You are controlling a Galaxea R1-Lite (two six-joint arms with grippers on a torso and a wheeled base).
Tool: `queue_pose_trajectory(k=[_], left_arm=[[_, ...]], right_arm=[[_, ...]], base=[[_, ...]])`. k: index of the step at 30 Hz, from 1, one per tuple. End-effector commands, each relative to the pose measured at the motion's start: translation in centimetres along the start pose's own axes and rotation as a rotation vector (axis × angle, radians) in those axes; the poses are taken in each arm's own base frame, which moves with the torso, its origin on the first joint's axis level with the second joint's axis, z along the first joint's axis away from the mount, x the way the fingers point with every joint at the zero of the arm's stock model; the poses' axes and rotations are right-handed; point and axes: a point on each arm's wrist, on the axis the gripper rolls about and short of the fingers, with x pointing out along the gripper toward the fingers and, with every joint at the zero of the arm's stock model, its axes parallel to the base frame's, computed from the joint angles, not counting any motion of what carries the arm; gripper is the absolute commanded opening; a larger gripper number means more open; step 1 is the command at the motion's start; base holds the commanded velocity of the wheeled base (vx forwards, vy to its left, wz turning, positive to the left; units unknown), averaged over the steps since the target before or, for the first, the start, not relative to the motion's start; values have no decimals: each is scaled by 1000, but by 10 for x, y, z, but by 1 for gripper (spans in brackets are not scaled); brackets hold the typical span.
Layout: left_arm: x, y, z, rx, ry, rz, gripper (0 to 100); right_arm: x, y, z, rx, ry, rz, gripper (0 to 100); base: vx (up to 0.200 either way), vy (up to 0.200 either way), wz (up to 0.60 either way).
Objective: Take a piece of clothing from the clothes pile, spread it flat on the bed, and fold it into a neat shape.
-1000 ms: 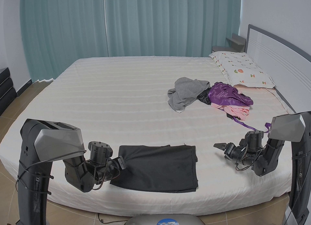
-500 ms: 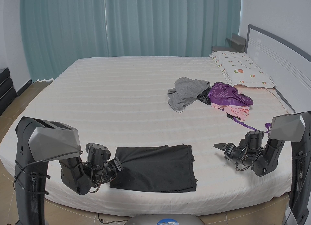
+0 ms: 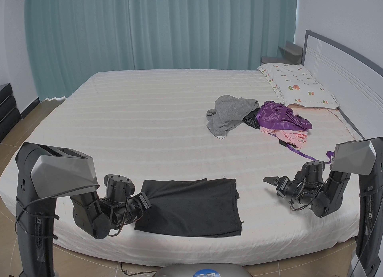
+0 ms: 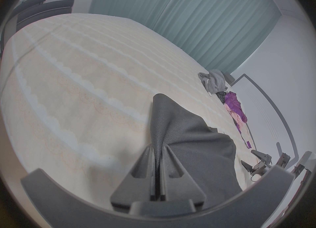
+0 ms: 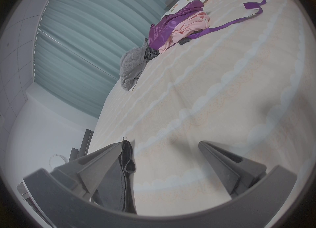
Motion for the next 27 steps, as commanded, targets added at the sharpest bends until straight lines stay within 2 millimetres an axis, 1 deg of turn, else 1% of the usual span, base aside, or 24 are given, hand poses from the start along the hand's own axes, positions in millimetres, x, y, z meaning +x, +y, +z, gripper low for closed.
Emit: queue_pose_trajectory(k=[1,4,10,27], left_arm=[[-1,-2,3,-6,-14,-7,0],[1,-2,7,-39,-30,-6,0],[1,-1,8,-46,-31,-2,0],[1,-1,13,-54,-43,-2,0]], right_arm=[[0,0,0,-1,-1,2,100],[0,0,0,-1,-1,2,100],[0,0,0,-1,0,1,100],[0,0,0,-1,0,1,100]], base=[[0,0,0],[0,0,0],[0,0,0],[0,200,0]])
